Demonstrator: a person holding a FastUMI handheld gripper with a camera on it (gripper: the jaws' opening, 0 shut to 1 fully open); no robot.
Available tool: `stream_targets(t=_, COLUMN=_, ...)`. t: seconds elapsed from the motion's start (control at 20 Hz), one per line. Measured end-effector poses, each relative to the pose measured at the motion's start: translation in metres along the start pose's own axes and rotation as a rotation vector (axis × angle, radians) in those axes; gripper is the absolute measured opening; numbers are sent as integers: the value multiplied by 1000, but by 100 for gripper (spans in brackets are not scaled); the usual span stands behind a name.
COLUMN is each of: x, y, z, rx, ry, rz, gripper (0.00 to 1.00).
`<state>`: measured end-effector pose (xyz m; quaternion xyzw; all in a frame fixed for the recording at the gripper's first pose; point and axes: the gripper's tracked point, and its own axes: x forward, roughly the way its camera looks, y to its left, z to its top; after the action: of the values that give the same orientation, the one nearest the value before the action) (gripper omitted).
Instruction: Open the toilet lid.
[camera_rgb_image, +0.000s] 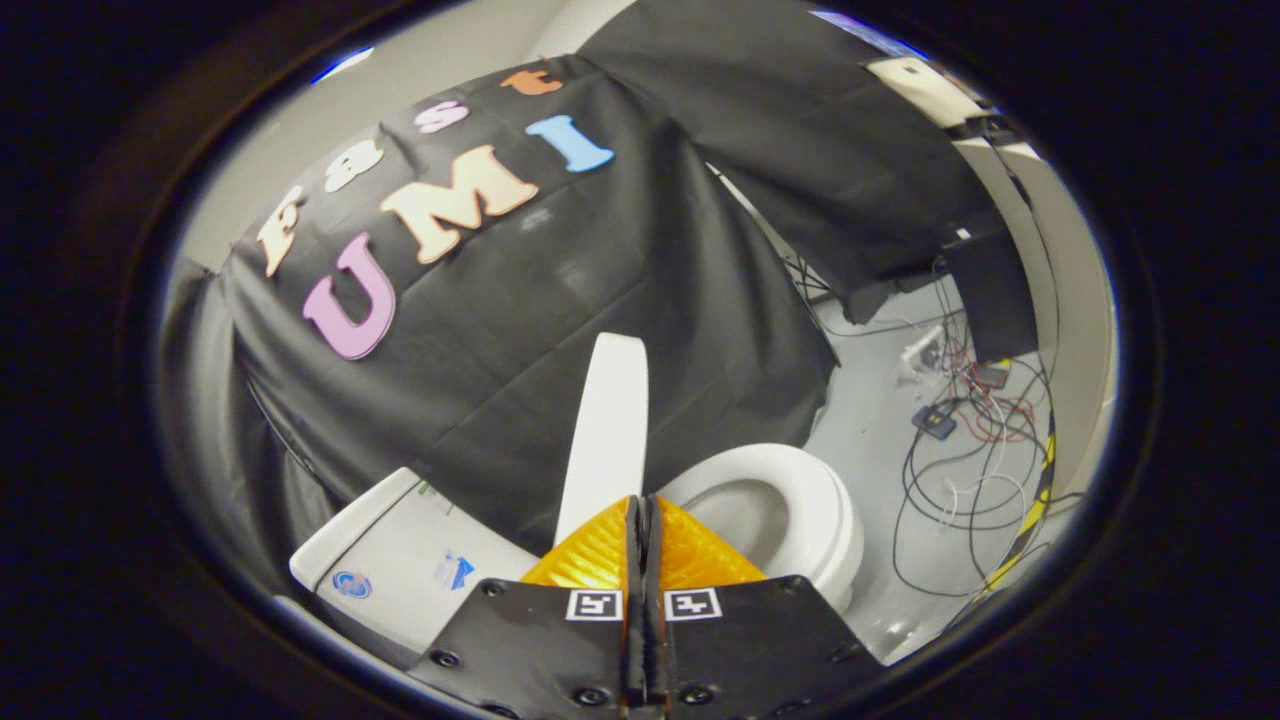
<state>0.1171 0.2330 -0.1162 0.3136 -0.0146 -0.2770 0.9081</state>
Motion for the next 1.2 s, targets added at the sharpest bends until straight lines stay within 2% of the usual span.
stream_targets(t=0.25, x=-5, y=33, z=9, rx=-82, ry=-22, rz=71, gripper=1)
stream_targets(t=0.4, x=-6, y=53, z=12, rx=-186, ry=-15, rz=107, gripper=1)
stream_targets(t=0.8, x=-13, y=125, z=16, rx=-408, ry=-27, rz=281, gripper=1)
stream_targets(t=1.2, x=-19, y=187, z=4, rx=-434, ry=-55, rz=397, gripper=1)
